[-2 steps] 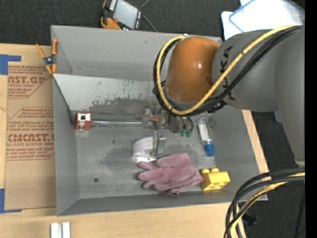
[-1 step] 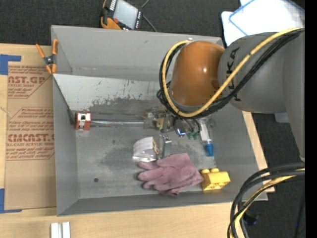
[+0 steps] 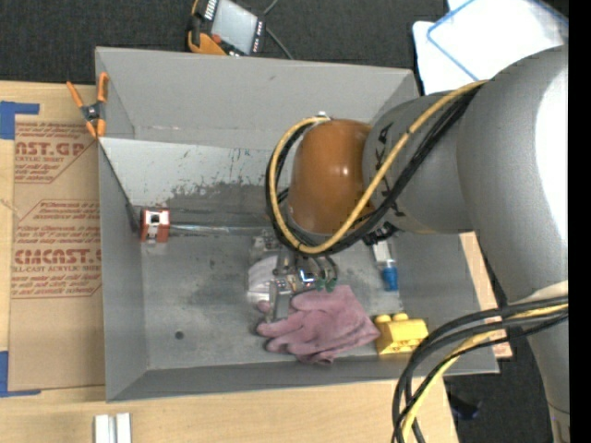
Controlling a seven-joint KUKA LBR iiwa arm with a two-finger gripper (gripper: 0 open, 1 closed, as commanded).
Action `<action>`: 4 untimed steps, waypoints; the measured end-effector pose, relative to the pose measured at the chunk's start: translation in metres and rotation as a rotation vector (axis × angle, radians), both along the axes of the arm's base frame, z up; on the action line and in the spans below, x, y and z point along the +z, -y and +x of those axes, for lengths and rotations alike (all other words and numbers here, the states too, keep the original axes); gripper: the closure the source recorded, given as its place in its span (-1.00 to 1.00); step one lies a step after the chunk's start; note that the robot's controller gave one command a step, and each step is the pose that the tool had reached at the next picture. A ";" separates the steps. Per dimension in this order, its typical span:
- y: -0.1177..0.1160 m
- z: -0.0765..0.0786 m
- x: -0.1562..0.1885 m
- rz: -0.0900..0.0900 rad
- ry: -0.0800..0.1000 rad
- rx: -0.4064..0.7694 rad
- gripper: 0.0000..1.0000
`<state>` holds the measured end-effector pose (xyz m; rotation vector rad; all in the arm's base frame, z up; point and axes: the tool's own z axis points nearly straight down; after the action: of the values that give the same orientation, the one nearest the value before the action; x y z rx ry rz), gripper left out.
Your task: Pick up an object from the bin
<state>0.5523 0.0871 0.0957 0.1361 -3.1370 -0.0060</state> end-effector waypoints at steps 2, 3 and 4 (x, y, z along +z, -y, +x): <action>0.043 -0.014 -0.023 0.002 0.010 0.042 1.00; 0.043 -0.014 -0.023 0.002 0.011 0.042 1.00; 0.053 -0.009 0.052 0.002 0.018 0.060 1.00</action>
Offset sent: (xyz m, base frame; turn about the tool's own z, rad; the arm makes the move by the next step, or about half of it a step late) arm -0.0152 -0.0437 -0.0245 -0.0417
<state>0.5430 0.0341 0.1480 0.2318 -3.1499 -0.0076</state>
